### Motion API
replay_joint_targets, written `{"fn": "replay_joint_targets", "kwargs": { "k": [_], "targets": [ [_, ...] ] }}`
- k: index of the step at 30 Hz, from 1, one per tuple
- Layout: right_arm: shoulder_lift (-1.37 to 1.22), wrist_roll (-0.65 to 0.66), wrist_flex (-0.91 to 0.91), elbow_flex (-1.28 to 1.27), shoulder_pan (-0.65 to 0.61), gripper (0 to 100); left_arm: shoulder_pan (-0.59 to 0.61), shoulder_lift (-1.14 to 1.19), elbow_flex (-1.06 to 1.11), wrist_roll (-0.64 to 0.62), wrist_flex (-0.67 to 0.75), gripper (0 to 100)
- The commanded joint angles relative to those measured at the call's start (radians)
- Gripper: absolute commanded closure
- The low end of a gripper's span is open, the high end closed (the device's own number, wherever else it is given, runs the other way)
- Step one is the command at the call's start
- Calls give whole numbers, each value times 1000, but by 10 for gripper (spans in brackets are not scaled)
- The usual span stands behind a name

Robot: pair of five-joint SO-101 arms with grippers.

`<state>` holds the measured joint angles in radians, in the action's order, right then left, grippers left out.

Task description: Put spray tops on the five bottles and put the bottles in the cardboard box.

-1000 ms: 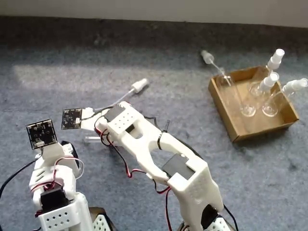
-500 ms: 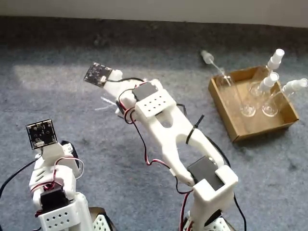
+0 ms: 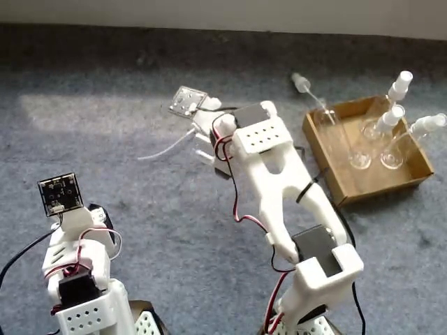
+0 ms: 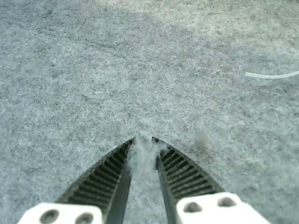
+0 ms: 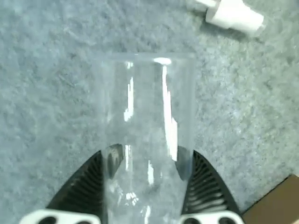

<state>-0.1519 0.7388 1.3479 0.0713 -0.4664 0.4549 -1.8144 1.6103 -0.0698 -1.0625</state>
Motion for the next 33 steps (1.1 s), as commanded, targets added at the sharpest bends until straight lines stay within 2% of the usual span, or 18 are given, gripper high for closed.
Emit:
{"fn": "replay_joint_targets", "kwargs": {
  "k": [1, 5, 9, 21, 24, 29, 33],
  "targets": [
    [70, 97, 65, 27, 59, 974, -21, -1, -2, 6, 17, 993],
    [70, 172, 124, 25, 82, 974, -21, -1, -2, 6, 17, 993],
    [110, 181, 145, -12, 91, 974, -21, -1, -2, 6, 15, 993],
    [598, 187, 124, -321, 76, 974, -21, -1, -2, 5, 15, 994],
    [679, 190, 1, -469, 81, 974, -21, -1, -2, 5, 15, 994],
    [736, 385, -272, -739, 81, 974, -21, -1, -2, 5, 15, 993],
    [736, 422, -472, -888, 82, 974, -21, -1, -2, 5, 15, 993]
  ]
}}
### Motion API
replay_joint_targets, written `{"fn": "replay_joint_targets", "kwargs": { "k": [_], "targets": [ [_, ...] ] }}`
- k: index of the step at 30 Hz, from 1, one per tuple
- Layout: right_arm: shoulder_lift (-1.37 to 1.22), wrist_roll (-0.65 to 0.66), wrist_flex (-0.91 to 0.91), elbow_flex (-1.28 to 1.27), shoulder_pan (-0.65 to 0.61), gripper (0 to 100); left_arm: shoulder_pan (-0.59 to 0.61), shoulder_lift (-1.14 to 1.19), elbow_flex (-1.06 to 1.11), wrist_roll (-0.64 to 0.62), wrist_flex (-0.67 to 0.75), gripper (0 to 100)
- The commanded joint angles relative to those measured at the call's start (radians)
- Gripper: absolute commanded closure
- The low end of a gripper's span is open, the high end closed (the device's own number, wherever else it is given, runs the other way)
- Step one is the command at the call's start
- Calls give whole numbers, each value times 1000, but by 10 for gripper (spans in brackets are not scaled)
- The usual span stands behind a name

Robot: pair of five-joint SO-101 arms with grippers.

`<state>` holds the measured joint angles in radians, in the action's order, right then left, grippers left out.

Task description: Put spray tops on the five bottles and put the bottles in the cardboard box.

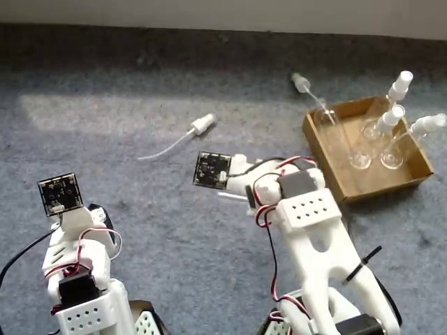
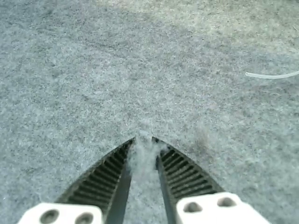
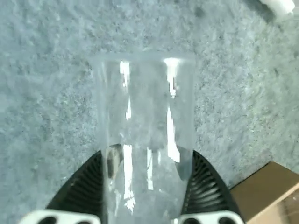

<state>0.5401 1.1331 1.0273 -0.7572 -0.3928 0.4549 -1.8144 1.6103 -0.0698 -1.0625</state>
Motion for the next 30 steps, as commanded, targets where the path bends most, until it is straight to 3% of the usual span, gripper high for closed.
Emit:
{"fn": "replay_joint_targets", "kwargs": {
  "k": [1, 9, 14, 20, 24, 30],
  "targets": [
    [44, 29, -193, -88, 8, 974, -21, -1, -2, 5, 15, 993],
    [42, 140, -407, -265, 8, 973, -21, -1, -2, 5, 15, 993],
    [35, 140, -493, -325, 7, 902, -21, -1, -2, 5, 15, 993],
    [-58, 127, -501, -325, 7, 784, -51, -1, 21, 5, 21, 993],
    [-74, 52, -498, -325, 4, 728, -90, -1, 22, 6, 20, 993],
    [-76, 44, -496, -320, 8, 699, -91, -1, 22, 6, 20, 993]
  ]
}}
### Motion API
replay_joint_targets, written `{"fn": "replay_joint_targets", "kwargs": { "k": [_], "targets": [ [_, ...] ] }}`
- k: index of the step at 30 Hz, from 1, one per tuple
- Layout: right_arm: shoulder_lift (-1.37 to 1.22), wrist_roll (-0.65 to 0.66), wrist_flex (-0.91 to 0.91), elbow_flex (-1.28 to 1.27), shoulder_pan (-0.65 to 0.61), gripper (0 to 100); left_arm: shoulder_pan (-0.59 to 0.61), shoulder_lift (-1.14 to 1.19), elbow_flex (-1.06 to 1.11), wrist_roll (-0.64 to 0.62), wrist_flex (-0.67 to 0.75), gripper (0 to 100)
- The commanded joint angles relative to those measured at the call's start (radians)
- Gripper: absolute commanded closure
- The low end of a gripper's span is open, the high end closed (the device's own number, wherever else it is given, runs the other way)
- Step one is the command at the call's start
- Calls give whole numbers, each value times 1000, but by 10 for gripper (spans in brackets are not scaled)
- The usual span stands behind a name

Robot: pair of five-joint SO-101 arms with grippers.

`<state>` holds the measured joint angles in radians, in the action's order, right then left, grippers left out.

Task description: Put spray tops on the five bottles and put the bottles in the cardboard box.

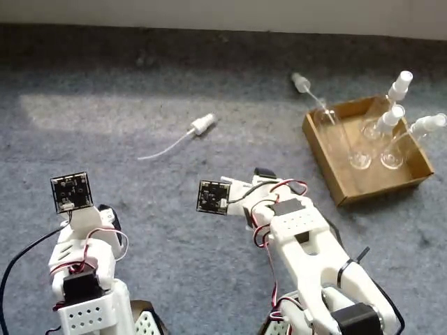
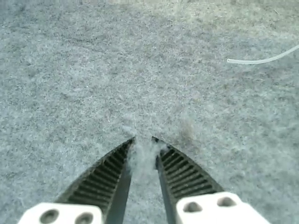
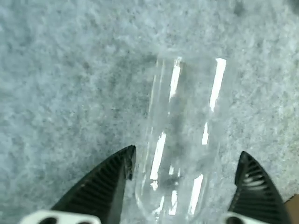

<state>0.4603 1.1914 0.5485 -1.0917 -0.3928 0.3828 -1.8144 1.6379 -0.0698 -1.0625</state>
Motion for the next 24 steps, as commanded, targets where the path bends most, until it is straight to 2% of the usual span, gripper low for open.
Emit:
{"fn": "replay_joint_targets", "kwargs": {
  "k": [1, 6, 11, 15, 18, 24],
  "targets": [
    [4, -14, -18, 16, 8, 699, -19, -1, -5, 6, 20, 993],
    [79, -23, -16, 47, 8, 700, -21, -1, -5, 6, 20, 993],
    [240, -201, -13, 90, 8, 700, -22, -1, -5, 6, 20, 993],
    [314, -305, 139, 142, 4, 701, -22, -1, -5, 6, 20, 993],
    [323, -476, 268, 229, 7, 701, -22, -1, -5, 6, 18, 993],
    [321, -1002, 526, 387, 7, 701, -22, -1, -5, 6, 15, 993]
  ]
}}
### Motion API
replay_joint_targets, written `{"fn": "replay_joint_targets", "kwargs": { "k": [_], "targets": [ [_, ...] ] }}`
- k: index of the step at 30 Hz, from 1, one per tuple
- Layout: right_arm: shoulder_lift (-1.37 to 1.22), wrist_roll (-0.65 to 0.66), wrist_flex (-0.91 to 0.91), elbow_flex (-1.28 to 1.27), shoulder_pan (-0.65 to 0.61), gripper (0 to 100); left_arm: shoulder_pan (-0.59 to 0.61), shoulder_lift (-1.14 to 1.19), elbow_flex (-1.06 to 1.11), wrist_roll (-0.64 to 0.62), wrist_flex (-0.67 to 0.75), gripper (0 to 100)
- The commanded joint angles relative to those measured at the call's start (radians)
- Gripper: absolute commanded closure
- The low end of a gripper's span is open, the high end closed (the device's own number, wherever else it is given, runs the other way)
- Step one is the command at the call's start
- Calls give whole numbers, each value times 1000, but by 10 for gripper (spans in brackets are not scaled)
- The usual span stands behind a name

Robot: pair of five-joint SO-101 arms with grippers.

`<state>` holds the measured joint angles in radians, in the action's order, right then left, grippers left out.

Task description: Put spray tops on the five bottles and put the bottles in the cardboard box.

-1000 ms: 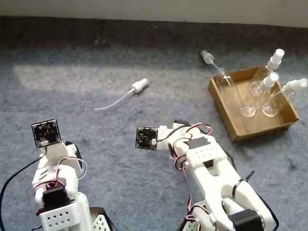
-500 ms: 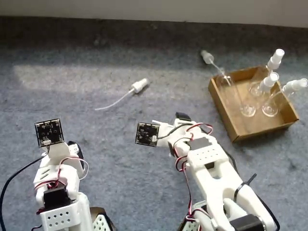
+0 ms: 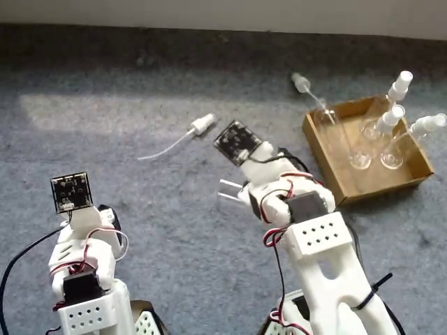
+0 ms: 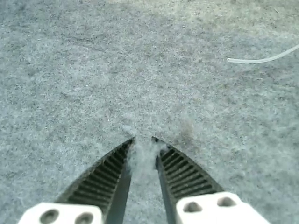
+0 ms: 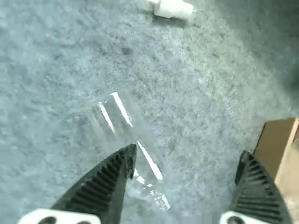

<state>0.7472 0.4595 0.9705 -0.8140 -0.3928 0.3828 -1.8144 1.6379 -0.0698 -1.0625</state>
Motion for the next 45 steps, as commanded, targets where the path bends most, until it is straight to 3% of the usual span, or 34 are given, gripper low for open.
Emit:
{"fn": "replay_joint_targets", "kwargs": {
  "k": [1, 4, 9, 13, 22, 31, 39, 45],
  "targets": [
    [35, -350, 133, 125, 7, 701, -22, -1, -5, 6, 15, 993],
    [35, -529, 193, 153, 2, 701, -22, -1, -5, 6, 15, 993],
    [35, -697, 209, 150, 1, 701, -24, -1, -5, 6, 15, 993],
    [45, -698, 211, 142, 1, 701, -24, -1, -5, 6, 15, 993],
    [45, -641, 407, 125, 1, 700, -24, -1, -5, 6, 15, 993],
    [44, -667, 252, 31, 4, 702, -24, -1, -5, 6, 15, 993],
    [30, -1088, 222, 27, 4, 700, -24, -1, -5, 6, 15, 993],
    [-96, -1261, 114, 31, 2, 699, -24, -1, -5, 6, 15, 993]
  ]
}}
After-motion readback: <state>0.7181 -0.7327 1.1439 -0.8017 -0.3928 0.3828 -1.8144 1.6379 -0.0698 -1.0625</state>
